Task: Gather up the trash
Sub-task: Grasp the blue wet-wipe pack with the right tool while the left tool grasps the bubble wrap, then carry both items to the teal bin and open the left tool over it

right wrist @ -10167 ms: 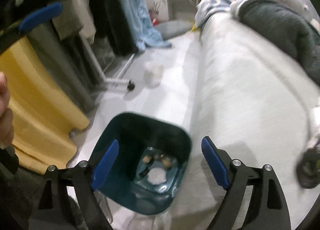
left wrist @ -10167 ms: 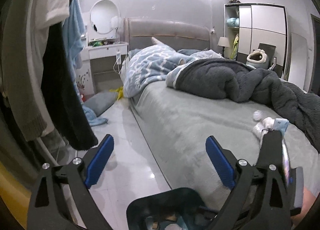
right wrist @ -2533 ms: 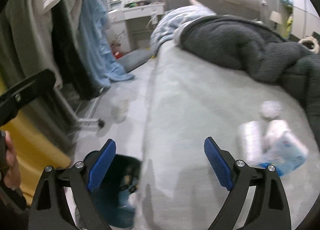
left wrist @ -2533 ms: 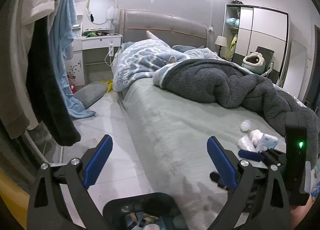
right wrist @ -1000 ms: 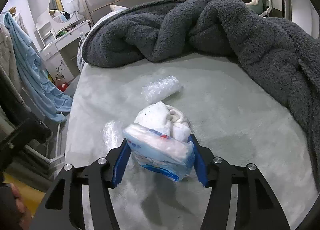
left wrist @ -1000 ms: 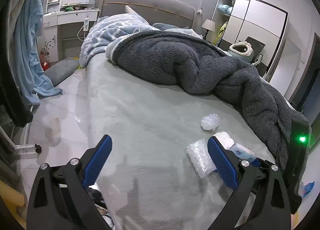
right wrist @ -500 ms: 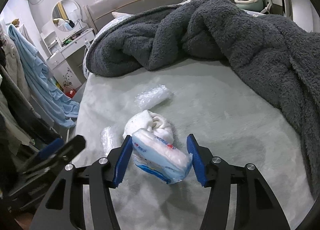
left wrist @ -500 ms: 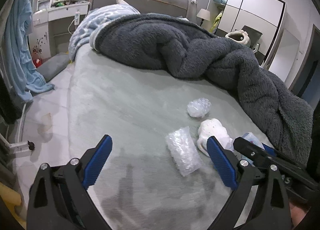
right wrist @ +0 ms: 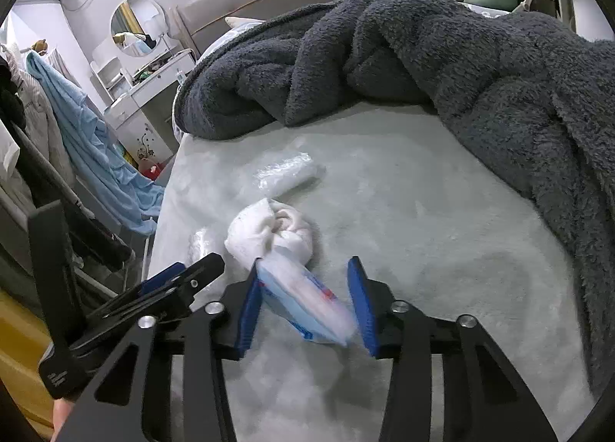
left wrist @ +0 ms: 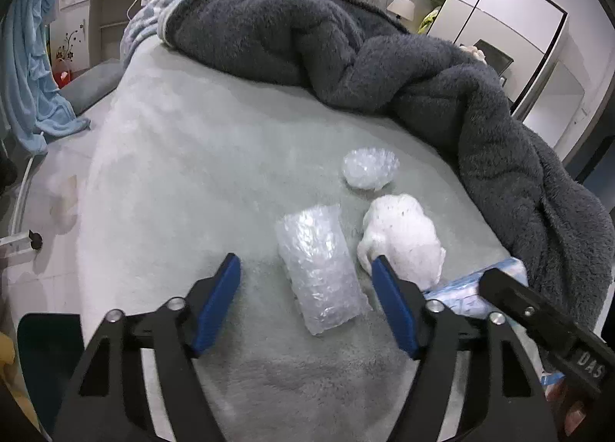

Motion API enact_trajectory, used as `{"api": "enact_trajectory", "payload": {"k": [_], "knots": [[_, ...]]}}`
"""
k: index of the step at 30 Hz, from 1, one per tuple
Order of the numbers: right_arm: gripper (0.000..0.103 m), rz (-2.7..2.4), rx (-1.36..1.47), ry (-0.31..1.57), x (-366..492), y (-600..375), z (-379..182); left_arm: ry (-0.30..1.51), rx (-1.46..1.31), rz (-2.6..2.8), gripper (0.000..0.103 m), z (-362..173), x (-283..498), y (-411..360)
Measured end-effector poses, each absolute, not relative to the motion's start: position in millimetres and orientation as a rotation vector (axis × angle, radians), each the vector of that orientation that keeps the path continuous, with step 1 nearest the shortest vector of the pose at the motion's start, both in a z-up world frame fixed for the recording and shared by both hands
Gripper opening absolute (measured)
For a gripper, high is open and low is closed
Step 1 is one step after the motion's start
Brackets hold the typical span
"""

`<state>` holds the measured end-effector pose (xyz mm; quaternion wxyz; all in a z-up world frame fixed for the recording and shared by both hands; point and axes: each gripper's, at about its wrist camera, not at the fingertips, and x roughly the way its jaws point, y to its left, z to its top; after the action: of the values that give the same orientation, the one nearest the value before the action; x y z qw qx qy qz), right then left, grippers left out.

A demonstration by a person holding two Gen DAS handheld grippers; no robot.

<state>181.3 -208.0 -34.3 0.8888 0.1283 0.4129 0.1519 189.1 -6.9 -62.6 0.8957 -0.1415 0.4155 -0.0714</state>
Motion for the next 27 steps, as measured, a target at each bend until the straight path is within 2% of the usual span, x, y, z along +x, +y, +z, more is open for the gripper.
{"api": "enact_trajectory", "payload": {"k": [3,5,7,9,15,17,22,23,27], "knots": [[0.035,0.323,0.281,0.865,181.8,-216.0,-35.2,0.870,-0.298,-0.152,0.062,-66.4,190.3,-10.4],[0.033,0.325,0.290,0.865,182.0,-221.4,-34.5,0.879,-0.277,-0.157,0.053,-68.1,191.3,-14.5],[0.032,0.326,0.295,0.867,182.1,-225.0,-34.8,0.881,-0.261,-0.148,0.050,-69.3,192.9,-15.9],[0.032,0.332,0.288,0.873,180.8,-225.7,-35.8,0.886,-0.269,-0.155,0.041,-70.7,193.8,-16.5],[0.032,0.416,0.222,0.949,178.8,-219.1,-41.0,0.885,-0.249,-0.163,0.037,-70.3,192.3,-17.3],[0.040,0.432,0.174,0.964,176.8,-216.8,-44.2,0.885,-0.239,-0.173,0.036,-69.1,191.1,-15.7],[0.040,0.415,0.059,0.997,177.4,-212.9,-57.0,0.876,-0.232,-0.177,0.036,-64.1,185.9,-7.3],[0.032,0.414,0.045,1.002,177.8,-212.6,-59.3,0.875,-0.233,-0.177,0.036,-63.0,185.2,-5.5],[0.022,0.425,0.034,0.974,177.3,-210.4,-52.0,0.873,-0.223,-0.172,0.036,-58.9,182.5,3.5]]}}
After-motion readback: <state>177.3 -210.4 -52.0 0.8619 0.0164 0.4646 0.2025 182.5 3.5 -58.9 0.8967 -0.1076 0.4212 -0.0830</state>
